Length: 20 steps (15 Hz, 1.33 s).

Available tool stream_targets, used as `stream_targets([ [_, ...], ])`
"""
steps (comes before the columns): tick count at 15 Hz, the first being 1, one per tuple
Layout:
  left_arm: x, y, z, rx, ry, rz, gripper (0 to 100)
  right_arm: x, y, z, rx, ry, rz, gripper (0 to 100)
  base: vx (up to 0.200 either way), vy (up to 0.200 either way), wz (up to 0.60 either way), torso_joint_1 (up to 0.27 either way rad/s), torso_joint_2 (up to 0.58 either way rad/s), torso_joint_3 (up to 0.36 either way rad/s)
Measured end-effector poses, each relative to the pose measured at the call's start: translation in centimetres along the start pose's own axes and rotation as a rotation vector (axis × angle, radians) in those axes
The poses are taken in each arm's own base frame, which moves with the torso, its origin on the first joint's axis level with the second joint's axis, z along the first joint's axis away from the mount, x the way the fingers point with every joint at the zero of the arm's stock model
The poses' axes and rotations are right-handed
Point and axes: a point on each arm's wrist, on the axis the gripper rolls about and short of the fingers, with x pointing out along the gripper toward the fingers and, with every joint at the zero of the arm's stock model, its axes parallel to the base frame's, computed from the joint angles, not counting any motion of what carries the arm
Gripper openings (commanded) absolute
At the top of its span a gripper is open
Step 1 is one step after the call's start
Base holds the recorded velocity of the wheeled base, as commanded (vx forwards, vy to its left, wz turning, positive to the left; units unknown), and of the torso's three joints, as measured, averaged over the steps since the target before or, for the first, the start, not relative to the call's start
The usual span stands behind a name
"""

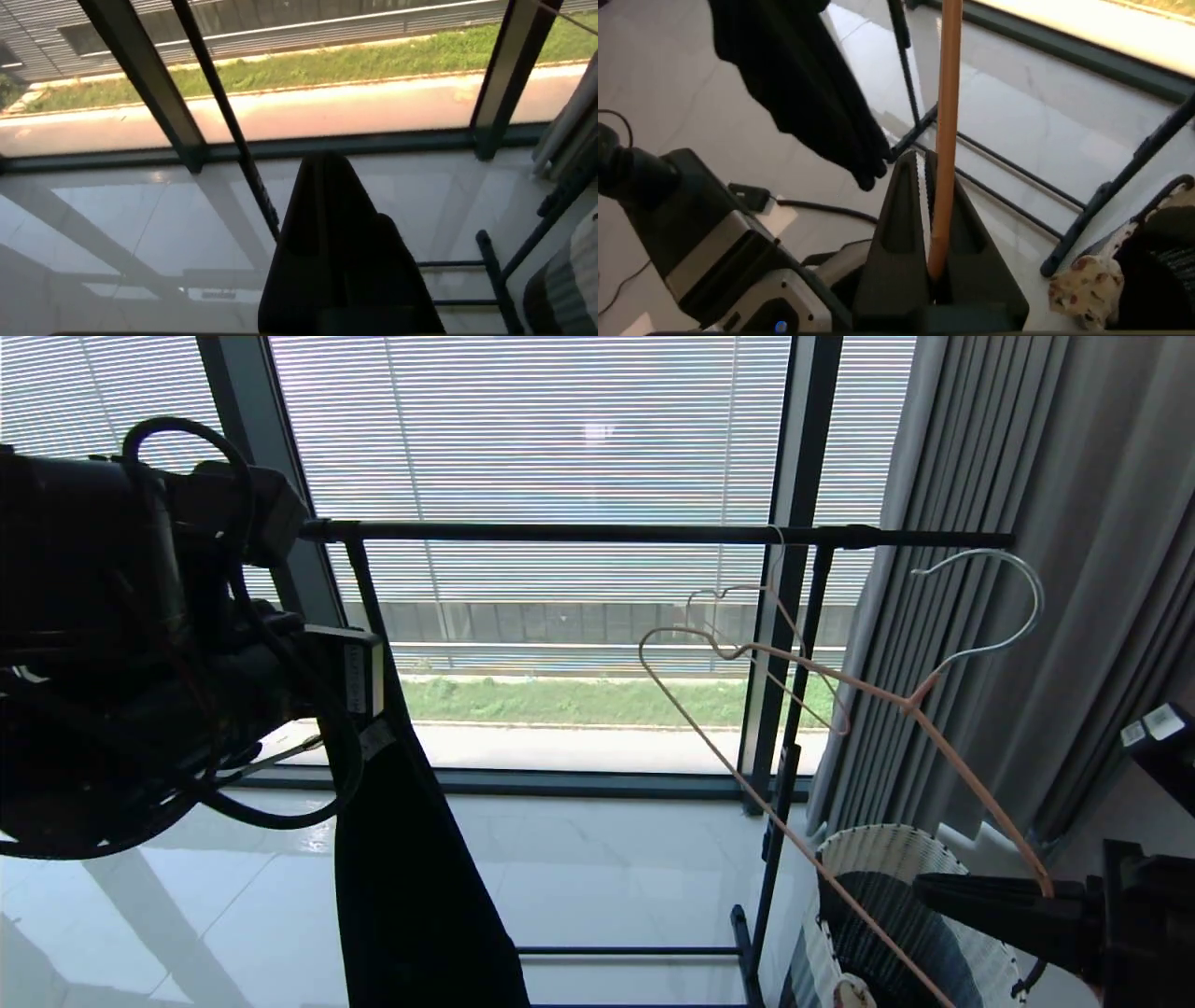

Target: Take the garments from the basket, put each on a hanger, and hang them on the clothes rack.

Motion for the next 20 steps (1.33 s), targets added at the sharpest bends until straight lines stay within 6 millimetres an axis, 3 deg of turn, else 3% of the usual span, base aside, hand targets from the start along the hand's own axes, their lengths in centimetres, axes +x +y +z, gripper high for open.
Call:
stream_targets([
  [3,2.9,-2.6,1.7,-0.128,-0.010,0.103,0,0.0,2.1,-0.4,-0.027,0.029,0.137,0,0.000,0.000,0.00,0.000,0.00,0.000],
  [7,4.4,-5.5,1.9,-0.126,-0.002,0.065,0,0.3,3.2,-0.7,-0.046,0.062,0.204,0,0.000,0.000,0.00,0.000,0.00,0.000],
  [20,4.1,-7.4,2.4,-0.149,-0.049,0.012,0,2.3,4.8,0.2,-0.016,0.093,0.252,0,0.000,0.000,0.00,0.000,0.00,0.000],
])
